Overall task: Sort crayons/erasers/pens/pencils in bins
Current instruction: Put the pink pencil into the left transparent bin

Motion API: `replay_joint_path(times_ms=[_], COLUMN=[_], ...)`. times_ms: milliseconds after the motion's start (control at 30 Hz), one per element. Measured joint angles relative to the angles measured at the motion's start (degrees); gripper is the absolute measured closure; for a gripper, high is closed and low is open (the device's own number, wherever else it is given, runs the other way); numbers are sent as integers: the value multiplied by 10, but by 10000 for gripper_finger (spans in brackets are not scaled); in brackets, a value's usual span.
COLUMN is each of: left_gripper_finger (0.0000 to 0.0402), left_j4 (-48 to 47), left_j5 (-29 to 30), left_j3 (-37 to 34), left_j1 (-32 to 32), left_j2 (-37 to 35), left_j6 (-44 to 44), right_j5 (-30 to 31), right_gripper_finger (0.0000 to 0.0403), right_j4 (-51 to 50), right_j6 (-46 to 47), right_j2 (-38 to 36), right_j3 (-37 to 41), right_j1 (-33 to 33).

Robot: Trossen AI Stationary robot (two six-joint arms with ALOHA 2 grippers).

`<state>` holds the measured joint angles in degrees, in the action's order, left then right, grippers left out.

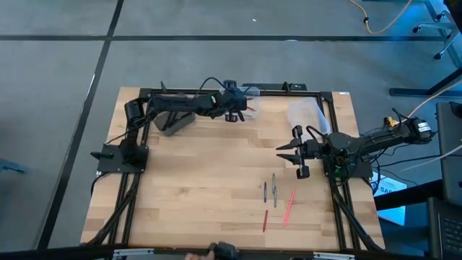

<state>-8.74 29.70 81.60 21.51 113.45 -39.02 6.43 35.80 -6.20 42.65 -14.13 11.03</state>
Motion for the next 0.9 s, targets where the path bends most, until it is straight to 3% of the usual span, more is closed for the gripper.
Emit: replay_joint_path(times_ms=[200, 400, 533, 700, 800, 900], left_gripper_finger=[259, 259, 259, 259, 259, 256], left_j4=[-45, 18, 107, 250, 256, 237], left_j5=[-166, -278, -251, -139, -95, -93], left_j3=[0, -1, 0, 2, 47, 118], left_j1=[-78, -162, -228, -297, -317, -325], left_j2=[1, 3, 18, 67, 107, 149], left_j6=[60, 191, 268, 308, 346, 381], right_j5=[0, 36, 84, 91, 91, 91], right_gripper_finger=[305, 305, 305, 305, 305, 305], right_j4=[13, 50, 69, 67, 63, 61], right_j6=[0, 28, 48, 72, 81, 92], right_j2=[-1, -6, -33, -69, -79, -80], right_j3=[0, 0, 0, -1, 0, 0], right_j1=[1, 2, 7, 8, 8, 8])
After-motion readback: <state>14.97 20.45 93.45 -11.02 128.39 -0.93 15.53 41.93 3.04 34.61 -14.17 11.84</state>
